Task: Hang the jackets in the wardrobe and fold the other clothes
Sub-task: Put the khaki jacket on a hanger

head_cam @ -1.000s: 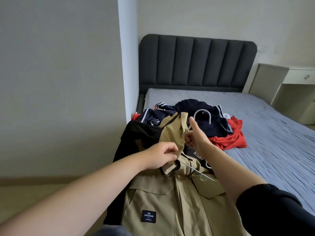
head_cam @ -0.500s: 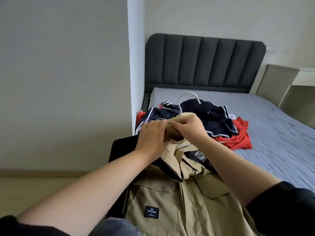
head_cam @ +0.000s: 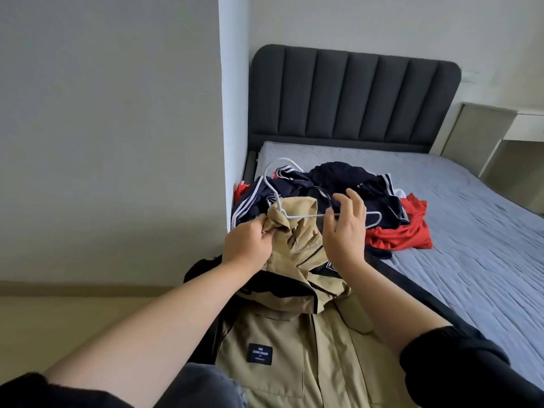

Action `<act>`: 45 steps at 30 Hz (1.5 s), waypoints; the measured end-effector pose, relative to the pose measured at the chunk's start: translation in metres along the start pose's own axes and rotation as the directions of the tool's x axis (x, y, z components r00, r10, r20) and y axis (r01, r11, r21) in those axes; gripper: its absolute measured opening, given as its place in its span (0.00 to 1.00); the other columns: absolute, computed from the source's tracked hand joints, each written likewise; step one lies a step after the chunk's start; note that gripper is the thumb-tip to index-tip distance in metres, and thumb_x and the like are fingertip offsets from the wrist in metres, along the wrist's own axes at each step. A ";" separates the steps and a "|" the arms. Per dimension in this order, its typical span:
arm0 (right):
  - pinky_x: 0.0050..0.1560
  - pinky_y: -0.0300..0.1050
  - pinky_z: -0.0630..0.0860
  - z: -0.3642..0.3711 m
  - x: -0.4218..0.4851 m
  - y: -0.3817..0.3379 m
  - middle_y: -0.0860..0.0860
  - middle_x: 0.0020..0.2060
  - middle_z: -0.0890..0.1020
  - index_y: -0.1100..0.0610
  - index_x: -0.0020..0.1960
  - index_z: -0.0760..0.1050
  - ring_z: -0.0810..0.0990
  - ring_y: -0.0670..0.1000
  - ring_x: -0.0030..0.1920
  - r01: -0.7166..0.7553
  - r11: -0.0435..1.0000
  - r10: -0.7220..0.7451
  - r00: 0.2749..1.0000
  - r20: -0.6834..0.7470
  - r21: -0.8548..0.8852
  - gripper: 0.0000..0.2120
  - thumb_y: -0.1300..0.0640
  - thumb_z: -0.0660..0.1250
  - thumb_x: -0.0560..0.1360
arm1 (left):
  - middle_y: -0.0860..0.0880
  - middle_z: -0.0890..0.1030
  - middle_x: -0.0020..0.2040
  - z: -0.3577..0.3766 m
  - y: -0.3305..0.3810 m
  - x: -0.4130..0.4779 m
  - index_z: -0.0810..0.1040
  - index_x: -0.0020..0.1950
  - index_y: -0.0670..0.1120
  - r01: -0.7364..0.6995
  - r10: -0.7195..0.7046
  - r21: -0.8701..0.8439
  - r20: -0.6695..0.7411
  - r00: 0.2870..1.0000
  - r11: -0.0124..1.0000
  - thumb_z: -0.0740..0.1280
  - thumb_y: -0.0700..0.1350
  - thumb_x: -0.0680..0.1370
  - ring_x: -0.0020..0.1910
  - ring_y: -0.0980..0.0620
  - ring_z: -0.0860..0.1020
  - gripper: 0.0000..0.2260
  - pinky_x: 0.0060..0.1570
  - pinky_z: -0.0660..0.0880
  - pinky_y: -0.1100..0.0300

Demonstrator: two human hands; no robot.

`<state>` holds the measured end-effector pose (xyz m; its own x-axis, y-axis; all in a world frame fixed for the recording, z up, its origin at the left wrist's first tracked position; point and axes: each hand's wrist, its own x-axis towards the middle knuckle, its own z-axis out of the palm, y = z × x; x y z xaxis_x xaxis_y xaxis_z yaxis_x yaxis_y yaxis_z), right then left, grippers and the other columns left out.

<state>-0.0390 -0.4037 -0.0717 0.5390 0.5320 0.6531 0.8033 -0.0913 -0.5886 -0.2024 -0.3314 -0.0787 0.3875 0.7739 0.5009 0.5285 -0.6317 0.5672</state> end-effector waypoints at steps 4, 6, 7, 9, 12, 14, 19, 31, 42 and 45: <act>0.71 0.42 0.56 0.001 -0.014 0.020 0.56 0.71 0.63 0.61 0.71 0.61 0.59 0.52 0.72 -0.124 0.965 0.177 0.958 -0.225 0.233 0.23 0.65 0.57 0.76 | 0.44 0.80 0.38 0.000 0.000 0.000 0.79 0.50 0.44 0.109 -0.113 -0.092 -0.037 0.993 0.990 0.62 0.47 0.79 0.42 0.40 0.78 0.09 0.38 0.68 0.58; 0.70 0.45 0.61 0.005 -0.021 0.035 0.54 0.70 0.65 0.59 0.73 0.58 0.64 0.53 0.70 -0.414 0.806 0.500 0.859 -0.112 0.423 0.26 0.65 0.58 0.76 | 0.44 0.80 0.37 -0.003 -0.003 0.002 0.79 0.52 0.43 0.104 -0.109 -0.104 -0.044 0.993 0.989 0.63 0.46 0.79 0.42 0.40 0.78 0.09 0.39 0.71 0.56; 0.70 0.47 0.63 0.008 -0.024 0.043 0.55 0.69 0.66 0.59 0.73 0.58 0.66 0.55 0.69 -0.572 0.692 0.632 0.775 0.012 0.441 0.26 0.64 0.58 0.76 | 0.43 0.81 0.38 -0.004 -0.003 0.001 0.79 0.53 0.43 0.083 -0.087 -0.106 -0.039 0.995 0.991 0.63 0.45 0.78 0.42 0.40 0.78 0.09 0.39 0.72 0.56; 0.67 0.50 0.65 0.017 -0.033 0.057 0.59 0.70 0.67 0.61 0.73 0.60 0.67 0.58 0.69 -0.813 0.422 0.779 0.552 0.299 0.401 0.24 0.62 0.59 0.77 | 0.43 0.82 0.40 -0.005 -0.001 -0.002 0.79 0.54 0.43 0.037 -0.041 -0.127 -0.030 0.999 0.991 0.63 0.44 0.78 0.42 0.41 0.78 0.09 0.38 0.70 0.58; 0.68 0.49 0.62 0.023 -0.041 0.067 0.62 0.72 0.63 0.63 0.72 0.61 0.64 0.59 0.72 -0.839 -0.029 0.696 0.373 0.613 0.543 0.20 0.61 0.54 0.80 | 0.44 0.82 0.40 -0.004 0.001 -0.006 0.80 0.54 0.42 0.003 -0.008 -0.166 -0.026 1.000 0.986 0.63 0.43 0.78 0.42 0.43 0.78 0.09 0.38 0.68 0.59; 0.71 0.49 0.59 0.028 -0.038 0.072 0.62 0.74 0.59 0.61 0.75 0.56 0.61 0.59 0.73 -0.786 -0.187 0.677 0.332 0.657 0.589 0.24 0.60 0.56 0.80 | 0.44 0.80 0.38 -0.004 0.002 -0.007 0.79 0.54 0.42 -0.024 0.021 -0.172 -0.020 1.000 0.985 0.63 0.43 0.78 0.41 0.43 0.77 0.09 0.38 0.70 0.58; 0.70 0.54 0.64 0.042 -0.033 0.072 0.60 0.68 0.69 0.61 0.74 0.59 0.71 0.60 0.66 -0.786 -0.302 0.609 0.276 0.743 0.540 0.25 0.60 0.61 0.78 | 0.44 0.82 0.39 -0.004 0.005 -0.012 0.80 0.52 0.40 -0.073 0.074 -0.247 -0.007 0.997 0.966 0.64 0.41 0.78 0.41 0.46 0.78 0.08 0.42 0.75 0.54; 0.28 0.41 0.69 0.055 -0.009 0.067 0.52 0.33 0.71 0.59 0.40 0.70 0.69 0.48 0.30 -0.914 -0.004 0.827 0.225 0.515 0.407 0.07 0.67 0.59 0.75 | 0.56 0.75 0.30 -0.003 0.006 -0.012 0.80 0.46 0.42 -0.078 0.095 -0.340 0.034 0.995 0.937 0.64 0.40 0.78 0.32 0.56 0.73 0.06 0.34 0.67 0.65; 0.62 0.53 0.72 -0.013 0.026 0.079 0.61 0.66 0.72 0.63 0.70 0.66 0.73 0.60 0.65 -0.769 0.142 0.790 0.467 0.397 0.623 0.20 0.57 0.57 0.80 | 0.41 0.82 0.41 -0.017 -0.033 0.006 0.81 0.49 0.41 -0.036 0.037 -0.008 0.115 0.993 0.999 0.63 0.46 0.79 0.42 0.39 0.78 0.10 0.37 0.66 0.59; 0.61 0.48 0.73 -0.031 0.037 0.085 0.55 0.62 0.77 0.59 0.66 0.70 0.76 0.55 0.61 -0.763 0.175 0.817 0.466 0.340 0.622 0.19 0.51 0.62 0.79 | 0.39 0.81 0.46 -0.018 -0.045 0.011 0.79 0.52 0.42 0.023 -0.052 0.177 0.161 0.986 0.984 0.61 0.48 0.80 0.47 0.37 0.77 0.12 0.40 0.69 0.56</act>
<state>0.0576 -0.4178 -0.0826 0.8209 0.4596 -0.3390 -0.4280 0.1022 -0.8980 -0.2359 -0.2955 -0.0870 0.4756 0.8030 0.3592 0.6628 -0.5956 0.4538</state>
